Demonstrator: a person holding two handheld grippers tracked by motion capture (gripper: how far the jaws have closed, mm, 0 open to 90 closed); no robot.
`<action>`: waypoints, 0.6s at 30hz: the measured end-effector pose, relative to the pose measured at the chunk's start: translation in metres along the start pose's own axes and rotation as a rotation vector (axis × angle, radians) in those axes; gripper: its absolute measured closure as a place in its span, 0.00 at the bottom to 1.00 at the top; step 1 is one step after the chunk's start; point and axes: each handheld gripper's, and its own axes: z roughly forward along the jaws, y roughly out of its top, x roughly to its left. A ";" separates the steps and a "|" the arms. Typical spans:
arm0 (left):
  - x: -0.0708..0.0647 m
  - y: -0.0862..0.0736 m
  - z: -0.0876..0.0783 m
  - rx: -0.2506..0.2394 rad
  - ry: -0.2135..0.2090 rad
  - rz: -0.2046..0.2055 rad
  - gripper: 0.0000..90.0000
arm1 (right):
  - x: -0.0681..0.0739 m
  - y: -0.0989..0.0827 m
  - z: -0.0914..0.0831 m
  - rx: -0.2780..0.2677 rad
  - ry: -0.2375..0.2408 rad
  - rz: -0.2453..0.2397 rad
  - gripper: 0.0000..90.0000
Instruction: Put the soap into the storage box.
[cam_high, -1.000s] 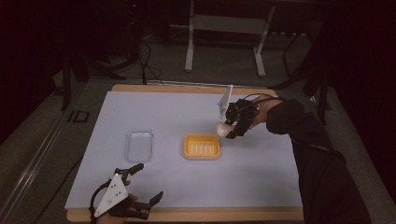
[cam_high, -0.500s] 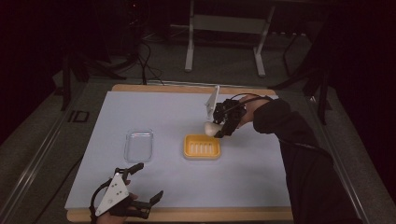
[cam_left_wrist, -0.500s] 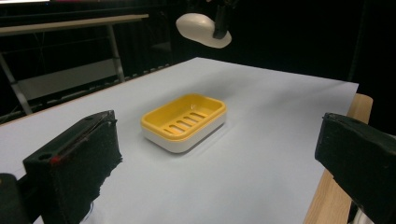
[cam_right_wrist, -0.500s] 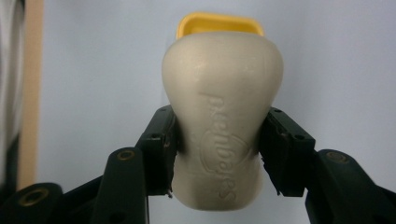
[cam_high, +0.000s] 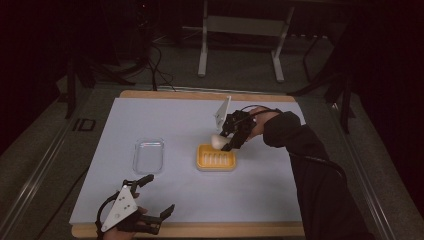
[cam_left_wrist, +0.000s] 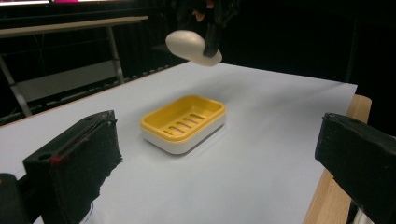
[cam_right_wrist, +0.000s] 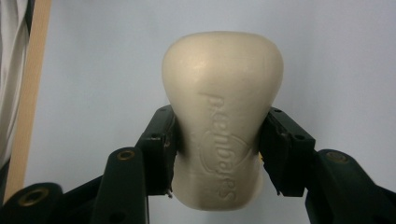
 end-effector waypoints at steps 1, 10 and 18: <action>0.000 0.000 0.000 0.000 -0.001 0.001 0.00 | 0.000 -0.001 0.003 -0.001 -0.001 0.002 0.55; 0.000 0.000 0.000 0.003 -0.007 0.005 0.00 | -0.003 -0.006 0.032 -0.024 0.014 -0.006 0.55; 0.000 0.000 0.000 0.006 -0.009 0.008 0.00 | -0.005 -0.013 0.059 -0.008 0.022 -0.028 0.55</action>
